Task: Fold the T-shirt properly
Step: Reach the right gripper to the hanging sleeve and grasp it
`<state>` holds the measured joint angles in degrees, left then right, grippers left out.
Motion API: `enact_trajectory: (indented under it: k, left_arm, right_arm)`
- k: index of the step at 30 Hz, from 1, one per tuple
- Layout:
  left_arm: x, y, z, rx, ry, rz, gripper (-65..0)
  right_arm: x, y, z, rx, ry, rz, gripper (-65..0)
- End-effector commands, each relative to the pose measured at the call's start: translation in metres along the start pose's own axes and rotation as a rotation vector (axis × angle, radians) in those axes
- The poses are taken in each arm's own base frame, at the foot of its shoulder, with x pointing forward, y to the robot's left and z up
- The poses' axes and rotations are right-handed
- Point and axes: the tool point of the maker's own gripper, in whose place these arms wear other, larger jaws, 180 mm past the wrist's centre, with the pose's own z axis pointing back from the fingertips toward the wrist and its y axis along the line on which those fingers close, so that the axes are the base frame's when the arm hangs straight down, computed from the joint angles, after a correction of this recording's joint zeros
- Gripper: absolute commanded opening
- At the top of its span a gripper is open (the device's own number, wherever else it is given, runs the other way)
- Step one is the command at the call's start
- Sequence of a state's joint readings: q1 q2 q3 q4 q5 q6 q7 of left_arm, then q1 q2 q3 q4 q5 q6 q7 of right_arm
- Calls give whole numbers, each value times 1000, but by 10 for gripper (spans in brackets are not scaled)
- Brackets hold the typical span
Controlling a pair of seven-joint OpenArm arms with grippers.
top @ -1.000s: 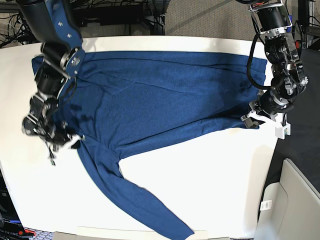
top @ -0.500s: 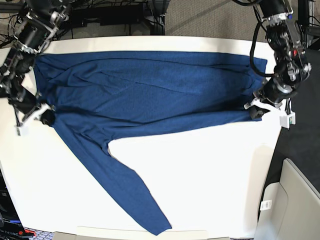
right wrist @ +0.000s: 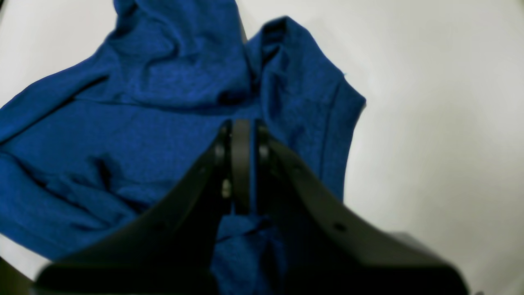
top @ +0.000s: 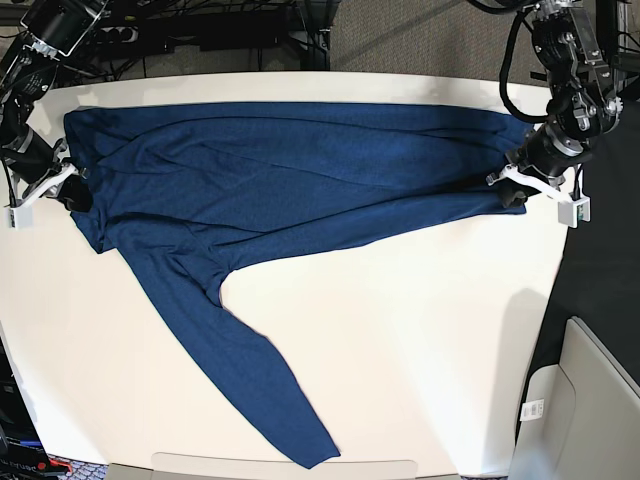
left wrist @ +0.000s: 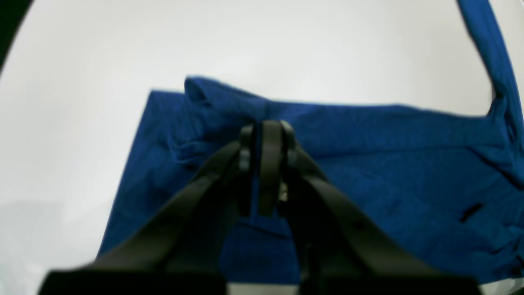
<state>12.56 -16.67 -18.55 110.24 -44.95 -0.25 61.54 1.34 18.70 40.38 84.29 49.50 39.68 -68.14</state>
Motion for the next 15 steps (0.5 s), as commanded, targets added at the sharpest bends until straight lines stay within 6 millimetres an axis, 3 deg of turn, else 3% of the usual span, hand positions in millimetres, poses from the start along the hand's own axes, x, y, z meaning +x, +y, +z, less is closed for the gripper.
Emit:
enact_trajectory:
  k: [1, 6, 10, 12, 15]
  left_arm:
    - [15, -3, 4, -9, -45, -24, -649]
    - [13, -5, 2, -13, -39, -23, -636]
    - [3, -1, -1, -4, 13, -17, -547]
    - [-11, 4, -3, 5, 86, -2, -494]
    - [-14, 11, -10, 13, 124, 24, -443]
  right_arm:
    - [23, 0, 6, 0, -60, 36, -645]
    - [61, 7, -13, -47, -114, 138, -643]
    - [84, 23, -38, -51, -85, 224, -643]
    - [97, 24, -52, -73, -78, 179, -643]
    - [113, 28, -68, -75, -95, 83, -643]
